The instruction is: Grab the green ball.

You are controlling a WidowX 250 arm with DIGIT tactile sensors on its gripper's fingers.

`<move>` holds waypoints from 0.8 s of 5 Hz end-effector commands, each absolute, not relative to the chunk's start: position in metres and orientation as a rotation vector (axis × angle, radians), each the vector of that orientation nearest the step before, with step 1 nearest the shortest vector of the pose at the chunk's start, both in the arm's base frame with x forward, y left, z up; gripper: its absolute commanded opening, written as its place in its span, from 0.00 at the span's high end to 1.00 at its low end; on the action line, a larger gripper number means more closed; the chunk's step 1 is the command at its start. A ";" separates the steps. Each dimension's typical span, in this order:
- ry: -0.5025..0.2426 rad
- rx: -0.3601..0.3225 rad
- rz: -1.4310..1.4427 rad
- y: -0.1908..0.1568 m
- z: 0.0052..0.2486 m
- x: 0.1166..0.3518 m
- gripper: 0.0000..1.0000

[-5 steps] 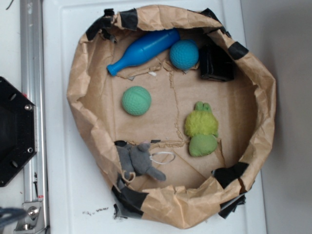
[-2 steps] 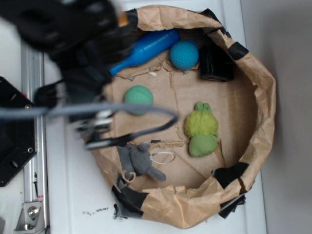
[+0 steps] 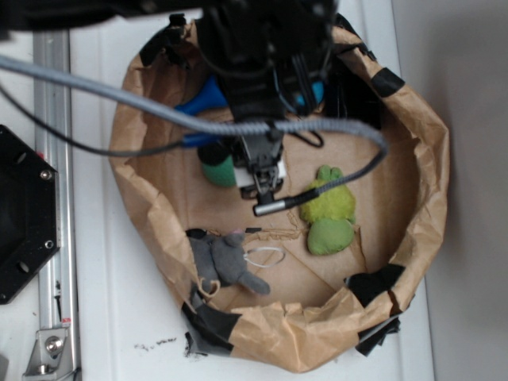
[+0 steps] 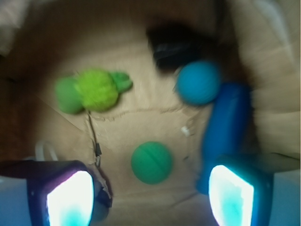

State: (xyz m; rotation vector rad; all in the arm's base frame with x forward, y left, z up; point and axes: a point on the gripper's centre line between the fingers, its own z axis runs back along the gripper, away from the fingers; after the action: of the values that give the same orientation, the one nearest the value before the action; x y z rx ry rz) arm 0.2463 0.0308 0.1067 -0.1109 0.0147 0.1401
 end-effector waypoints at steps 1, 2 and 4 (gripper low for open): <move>0.059 -0.044 0.083 0.012 0.079 0.223 0.00; 0.075 -0.020 0.104 0.014 0.060 0.220 0.00; 0.030 0.023 -0.227 0.022 0.033 0.228 0.00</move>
State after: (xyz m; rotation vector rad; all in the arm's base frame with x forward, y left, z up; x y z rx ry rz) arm 0.2263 0.0262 0.0299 0.0186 0.0440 -0.1894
